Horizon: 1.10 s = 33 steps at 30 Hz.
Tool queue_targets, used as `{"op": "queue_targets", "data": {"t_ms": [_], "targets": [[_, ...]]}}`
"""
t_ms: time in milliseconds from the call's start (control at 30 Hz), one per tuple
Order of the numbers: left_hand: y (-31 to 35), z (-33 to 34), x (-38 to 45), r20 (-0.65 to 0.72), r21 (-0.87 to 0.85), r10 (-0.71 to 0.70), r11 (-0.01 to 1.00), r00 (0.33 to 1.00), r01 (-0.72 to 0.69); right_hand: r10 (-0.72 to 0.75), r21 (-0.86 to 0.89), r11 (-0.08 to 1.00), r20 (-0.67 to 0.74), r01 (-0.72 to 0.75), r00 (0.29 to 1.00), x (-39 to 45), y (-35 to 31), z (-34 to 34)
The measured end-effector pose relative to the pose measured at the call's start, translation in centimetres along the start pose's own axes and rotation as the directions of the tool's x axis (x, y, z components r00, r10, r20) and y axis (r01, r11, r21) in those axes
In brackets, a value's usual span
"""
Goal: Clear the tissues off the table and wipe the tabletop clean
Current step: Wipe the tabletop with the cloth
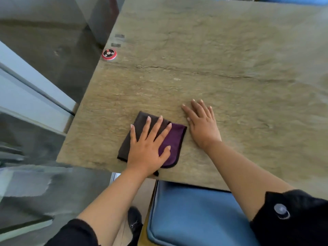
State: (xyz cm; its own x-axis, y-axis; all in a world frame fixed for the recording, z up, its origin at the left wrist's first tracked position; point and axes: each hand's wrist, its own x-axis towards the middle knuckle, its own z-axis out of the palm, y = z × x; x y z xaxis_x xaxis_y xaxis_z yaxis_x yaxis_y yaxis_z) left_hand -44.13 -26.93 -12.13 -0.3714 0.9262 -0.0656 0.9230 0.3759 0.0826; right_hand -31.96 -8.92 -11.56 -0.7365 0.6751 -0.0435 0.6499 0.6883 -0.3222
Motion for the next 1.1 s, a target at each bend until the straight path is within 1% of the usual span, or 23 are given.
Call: {"op": "queue_targets", "data": {"t_ms": [133,200,267,333,367,400,433,467,500,533,567,633,667,700,733,800,867,900,933,1000,1033,1067,1100], "targets": [[0.8,-0.2,6.9,-0.003,-0.014,-0.159,0.987,0.987,0.159,-0.022,0.037,0.999,-0.048,0.024,0.999,0.0,0.3,0.5],[2.1,-0.1,8.6,0.000,-0.003,-0.217,0.976,0.976,0.217,-0.013,0.134,0.991,-0.071,0.022,0.997,0.1,0.7,0.4],[3.5,-0.1,8.1,-0.012,0.012,-0.186,0.983,0.983,0.186,0.040,0.319,0.948,-0.093,-0.009,0.995,0.2,0.7,-0.1],[4.8,-0.1,6.0,0.013,-0.001,-0.072,0.997,0.997,0.072,0.148,0.493,0.866,-0.108,-0.077,0.983,0.0,0.5,-0.9],[5.2,-0.1,4.8,0.037,-0.055,-0.018,0.998,0.999,0.020,0.187,0.508,0.856,-0.139,-0.092,0.973,-0.2,0.3,-1.2],[5.3,-0.5,4.1,0.067,-0.170,0.019,0.985,0.998,-0.008,0.190,0.453,0.888,-0.205,-0.079,0.960,-0.7,-0.1,-1.4],[5.0,-1.4,3.9,0.080,-0.364,0.015,0.931,0.997,0.015,0.144,0.352,0.935,-0.280,-0.038,0.949,-1.2,-0.6,-1.4],[4.4,-2.3,4.2,0.068,-0.571,-0.035,0.818,0.997,0.067,0.068,0.246,0.969,-0.334,0.017,0.940,-1.6,-1.2,-1.1],[3.5,-2.8,4.7,0.031,-0.706,-0.122,0.700,0.992,0.108,-0.014,0.151,0.986,-0.362,0.073,0.932,-2.0,-1.8,-0.5],[2.5,-3.2,5.2,-0.015,-0.736,-0.219,0.663,0.976,0.138,-0.101,0.069,0.989,-0.357,0.134,0.929,-2.3,-2.4,0.1],[1.4,-3.4,5.7,-0.045,-0.699,-0.295,0.692,0.954,0.181,-0.169,0.021,0.983,-0.298,0.183,0.940,-2.5,-3.3,0.6],[-0.4,-3.3,6.3,-0.007,-0.623,-0.394,0.721,0.919,0.304,-0.231,-0.014,0.973,-0.038,0.230,0.972,-2.5,-4.9,1.3],[-0.7,-2.9,6.4,0.036,-0.605,-0.417,0.714,0.908,0.352,-0.249,-0.075,0.964,0.079,0.255,0.965,-2.5,-5.4,1.6],[-0.8,-2.5,6.3,0.057,-0.597,-0.420,0.713,0.906,0.368,-0.277,-0.145,0.943,0.155,0.299,0.948,-2.5,-5.5,1.9],[-0.7,-2.1,6.2,0.048,-0.588,-0.407,0.727,0.912,0.355,-0.317,-0.192,0.915,0.197,0.354,0.928,-2.8,-5.2,1.9],[-0.3,-1.5,6.1,0.001,-0.547,-0.386,0.772,0.923,0.324,-0.436,-0.203,0.854,0.225,0.479,0.872,-3.8,-3.1,1.4],[0.0,-1.0,6.0,0.011,-0.414,-0.382,0.840,0.924,0.352,-0.515,-0.213,0.796,0.252,0.566,0.819,-4.7,0.4,0.4],[0.3,-0.7,5.9,0.025,-0.322,-0.378,0.874,0.926,0.365,-0.503,-0.231,0.798,0.255,0.557,0.826,-4.8,2.4,-0.3],[0.5,-0.4,5.8,0.028,-0.243,-0.373,0.897,0.927,0.368,-0.446,-0.256,0.828,0.239,0.499,0.863,-4.6,4.2,-0.8],[0.9,0.0,5.5,0.012,-0.169,-0.366,0.917,0.931,0.362,-0.214,-0.271,0.929,0.159,0.251,0.964,-3.2,6.0,-1.7],[1.0,0.1,5.5,0.006,-0.161,-0.369,0.917,0.930,0.365,-0.072,-0.247,0.964,0.112,0.098,0.991,-2.2,5.9,-1.8],[1.0,0.1,5.5,0.005,-0.164,-0.368,0.917,0.930,0.364,0.047,-0.218,0.975,0.075,-0.029,0.996,-1.3,5.3,-1.5],[0.9,0.0,5.6,0.006,-0.174,-0.366,0.916,0.931,0.361,0.119,-0.204,0.973,0.057,-0.106,0.991,-0.7,4.0,-1.2]]}}
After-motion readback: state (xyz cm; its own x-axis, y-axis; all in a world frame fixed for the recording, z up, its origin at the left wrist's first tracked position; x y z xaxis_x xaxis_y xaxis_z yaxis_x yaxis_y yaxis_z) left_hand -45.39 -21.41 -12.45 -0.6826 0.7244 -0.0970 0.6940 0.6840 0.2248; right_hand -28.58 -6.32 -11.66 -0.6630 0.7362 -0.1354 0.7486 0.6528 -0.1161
